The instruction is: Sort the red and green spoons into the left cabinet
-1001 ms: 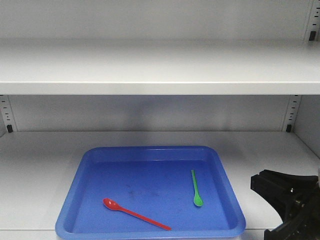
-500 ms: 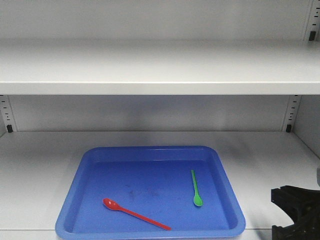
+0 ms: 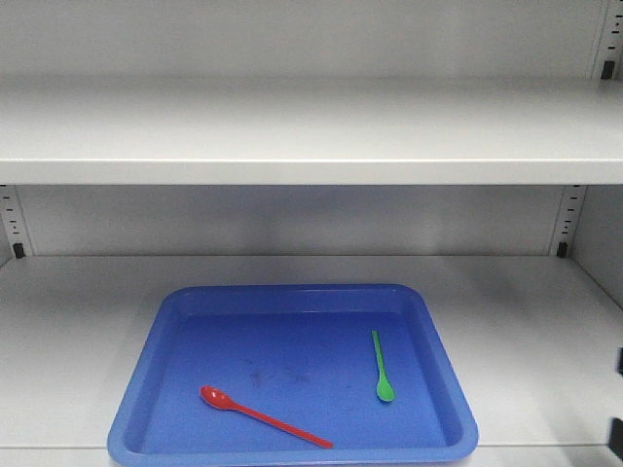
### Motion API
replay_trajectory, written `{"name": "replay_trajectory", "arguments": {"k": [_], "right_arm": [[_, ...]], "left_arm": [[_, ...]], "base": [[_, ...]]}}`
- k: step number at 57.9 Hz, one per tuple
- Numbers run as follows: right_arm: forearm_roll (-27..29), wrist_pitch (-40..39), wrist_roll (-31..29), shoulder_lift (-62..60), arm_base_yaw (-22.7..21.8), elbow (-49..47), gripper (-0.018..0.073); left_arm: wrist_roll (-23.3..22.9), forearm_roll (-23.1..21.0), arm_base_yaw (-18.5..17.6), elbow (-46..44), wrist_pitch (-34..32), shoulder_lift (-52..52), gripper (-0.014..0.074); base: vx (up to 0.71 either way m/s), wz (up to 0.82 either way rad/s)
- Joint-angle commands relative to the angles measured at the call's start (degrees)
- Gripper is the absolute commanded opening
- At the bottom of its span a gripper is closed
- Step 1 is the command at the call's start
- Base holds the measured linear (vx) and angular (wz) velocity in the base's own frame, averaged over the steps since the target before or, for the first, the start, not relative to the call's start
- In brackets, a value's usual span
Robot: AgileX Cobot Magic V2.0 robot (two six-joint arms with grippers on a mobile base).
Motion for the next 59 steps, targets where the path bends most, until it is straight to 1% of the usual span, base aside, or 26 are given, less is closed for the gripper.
{"name": "replay_trajectory", "arguments": {"k": [1, 7, 11, 21, 30, 33, 35, 39, 59], "right_arm": [[-1.0, -10.6, 0.1, -4.8, -1.8, 3.4, -0.0003], [-1.2, -15.6, 0.2, -11.0, -1.9, 10.6, -0.0003], [-1.1, -17.3, 0.4, -15.5, -1.9, 15.3, -0.0003], [-1.0, -17.3, 1.8, -27.7, -1.9, 26.1, -0.0003], [-1.0, -15.7, 1.8, -36.9, -1.9, 32.3, -0.0003], [-1.0, -14.7, 1.8, -39.7, -1.9, 33.3, -0.0003], [-1.0, -11.1, 1.8, -41.8, -1.9, 33.2, -0.0003], [-1.0, -8.1, 1.7, -44.1, -2.0, 33.2, -0.0003], [-0.8, -7.1, 1.5, -43.5, -1.9, 33.2, -0.0003]], "left_arm": [[-0.4, 0.0, 0.1, 0.9, -4.1, -1.1, -0.0001], [-0.4, 0.0, 0.1, 0.9, -4.1, -1.1, -0.0001], [-0.4, 0.0, 0.1, 0.9, -4.1, -1.1, -0.0001], [-0.4, 0.0, 0.1, 0.9, -4.1, -1.1, -0.0001], [-0.4, 0.0, 0.1, 0.9, -4.1, -1.1, -0.0001], [-0.4, 0.0, 0.1, 0.9, -4.1, -1.1, -0.0001], [-0.4, 0.0, 0.1, 0.9, -4.1, -1.1, -0.0001], [-0.4, 0.0, 0.1, 0.9, -4.1, -1.1, -0.0001], [-0.4, 0.0, 0.1, 0.9, -4.1, -1.1, -0.0001]], "base": [[0.0, 0.0], [0.0, 0.0], [0.0, 0.0], [0.0, 0.0], [0.0, 0.0], [0.0, 0.0], [0.0, 0.0], [0.0, 0.0], [0.0, 0.0]]}}
